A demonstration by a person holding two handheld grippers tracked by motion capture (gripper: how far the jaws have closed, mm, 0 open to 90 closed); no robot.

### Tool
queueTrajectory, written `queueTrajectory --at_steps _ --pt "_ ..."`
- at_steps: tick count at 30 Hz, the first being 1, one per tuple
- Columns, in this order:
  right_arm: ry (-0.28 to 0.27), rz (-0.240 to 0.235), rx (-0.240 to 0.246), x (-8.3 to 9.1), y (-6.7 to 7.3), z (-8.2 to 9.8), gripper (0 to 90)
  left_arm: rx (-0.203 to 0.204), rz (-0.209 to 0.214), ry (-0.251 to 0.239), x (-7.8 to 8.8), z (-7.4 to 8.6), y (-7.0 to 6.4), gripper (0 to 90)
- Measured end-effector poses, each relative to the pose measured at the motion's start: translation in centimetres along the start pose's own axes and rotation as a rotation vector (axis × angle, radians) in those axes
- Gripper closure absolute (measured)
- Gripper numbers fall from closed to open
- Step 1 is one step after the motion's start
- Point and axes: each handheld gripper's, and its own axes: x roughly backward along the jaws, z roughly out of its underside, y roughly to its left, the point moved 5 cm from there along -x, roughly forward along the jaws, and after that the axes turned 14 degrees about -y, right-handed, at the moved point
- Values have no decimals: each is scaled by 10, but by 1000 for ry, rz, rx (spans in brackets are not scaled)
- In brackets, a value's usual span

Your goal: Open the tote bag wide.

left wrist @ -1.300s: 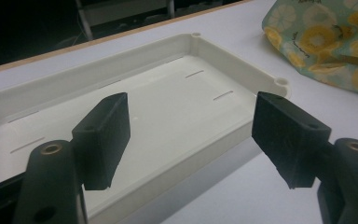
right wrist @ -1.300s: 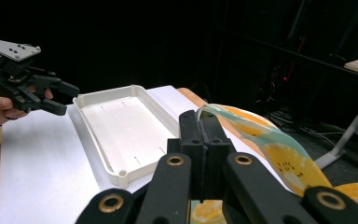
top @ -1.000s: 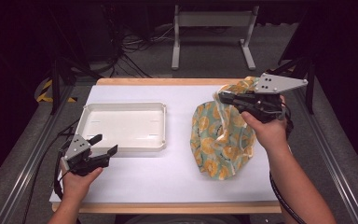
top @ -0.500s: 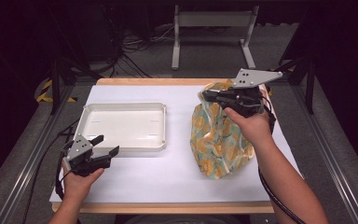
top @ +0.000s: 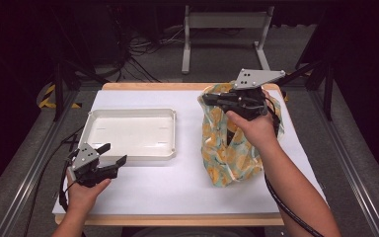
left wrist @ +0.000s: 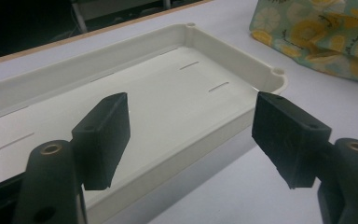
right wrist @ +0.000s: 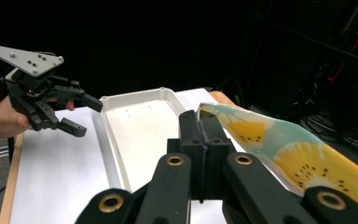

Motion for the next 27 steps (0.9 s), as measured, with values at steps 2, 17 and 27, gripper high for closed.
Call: queueTrajectory --at_steps 2,17,27 --pt "1 -4 -7 -3 0 0 900 1 1 1 0 0 0 283" --pt "124 -10 -48 -34 -3 31 896 0 7 10 -2 2 -2 283" --pt "240 50 -89 -37 -10 58 750 -8 11 14 -2 2 -2 281"
